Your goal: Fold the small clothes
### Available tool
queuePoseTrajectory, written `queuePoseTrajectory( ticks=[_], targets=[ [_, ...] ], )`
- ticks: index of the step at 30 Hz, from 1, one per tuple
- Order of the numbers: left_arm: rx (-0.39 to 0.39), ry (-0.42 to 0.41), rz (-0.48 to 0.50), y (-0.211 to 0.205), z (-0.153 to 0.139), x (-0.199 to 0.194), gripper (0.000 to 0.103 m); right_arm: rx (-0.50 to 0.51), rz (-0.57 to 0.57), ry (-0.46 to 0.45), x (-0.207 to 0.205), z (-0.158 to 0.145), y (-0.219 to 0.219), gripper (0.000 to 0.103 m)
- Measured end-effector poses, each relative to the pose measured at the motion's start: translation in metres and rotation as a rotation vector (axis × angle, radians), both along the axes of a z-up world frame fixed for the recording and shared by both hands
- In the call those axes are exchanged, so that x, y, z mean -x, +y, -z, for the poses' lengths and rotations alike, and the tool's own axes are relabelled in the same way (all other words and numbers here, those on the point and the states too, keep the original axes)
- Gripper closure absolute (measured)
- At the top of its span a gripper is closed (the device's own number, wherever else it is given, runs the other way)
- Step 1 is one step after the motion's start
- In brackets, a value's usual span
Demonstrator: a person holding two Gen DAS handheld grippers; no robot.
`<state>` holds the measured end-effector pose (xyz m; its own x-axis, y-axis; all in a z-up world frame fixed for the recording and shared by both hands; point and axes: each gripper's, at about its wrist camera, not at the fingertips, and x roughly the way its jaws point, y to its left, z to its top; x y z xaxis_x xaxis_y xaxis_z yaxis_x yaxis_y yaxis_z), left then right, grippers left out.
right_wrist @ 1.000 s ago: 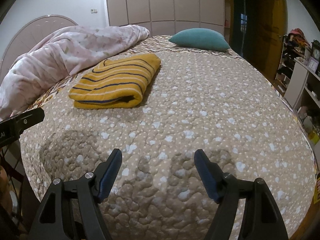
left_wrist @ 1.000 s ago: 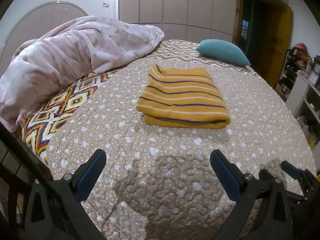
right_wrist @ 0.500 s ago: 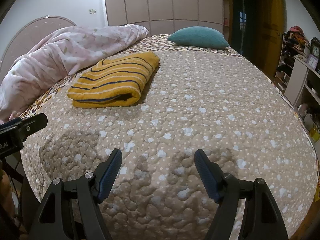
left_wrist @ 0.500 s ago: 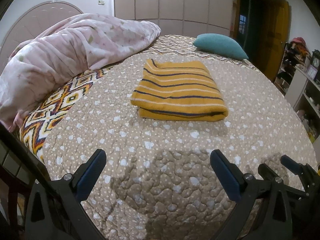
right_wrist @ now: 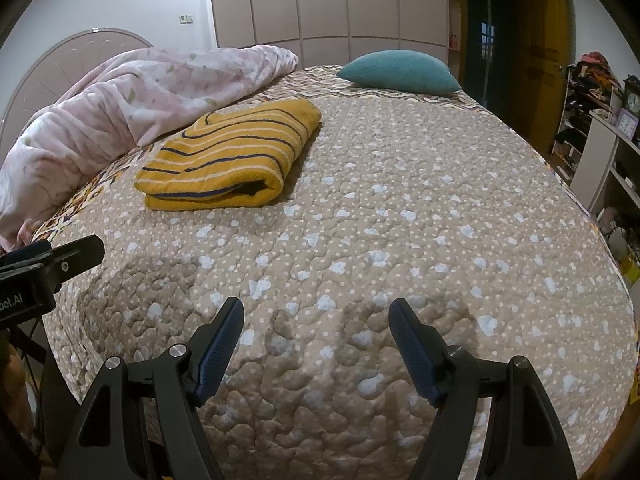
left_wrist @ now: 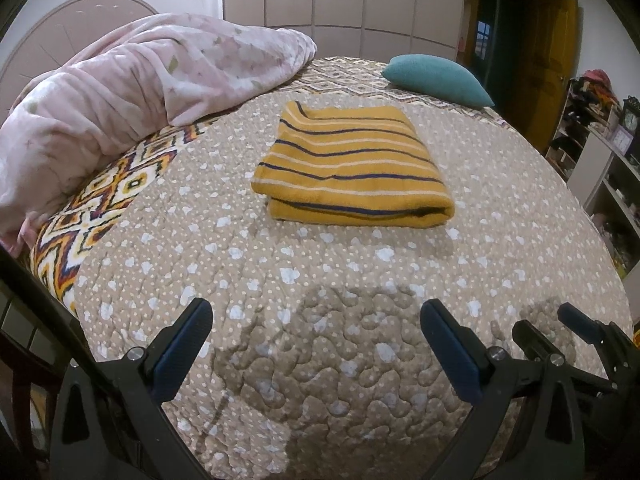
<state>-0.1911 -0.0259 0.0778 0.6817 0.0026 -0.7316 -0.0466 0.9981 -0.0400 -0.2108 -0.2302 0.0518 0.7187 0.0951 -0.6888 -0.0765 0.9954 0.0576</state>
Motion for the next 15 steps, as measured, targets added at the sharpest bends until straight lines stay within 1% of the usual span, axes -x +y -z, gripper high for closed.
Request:
queuePoseTrajectory(
  ticks=[7,15],
  targets=[
    [0.017,0.034,0.011,0.000,0.007,-0.004,0.000,-0.006,0.002,0.007,-0.002,0.003,-0.002,0.024],
    [0.021,0.051,0.025,-0.002,0.012,-0.005,0.000,-0.004,-0.002,0.009,-0.002,0.004,-0.002,0.023]
  ],
)
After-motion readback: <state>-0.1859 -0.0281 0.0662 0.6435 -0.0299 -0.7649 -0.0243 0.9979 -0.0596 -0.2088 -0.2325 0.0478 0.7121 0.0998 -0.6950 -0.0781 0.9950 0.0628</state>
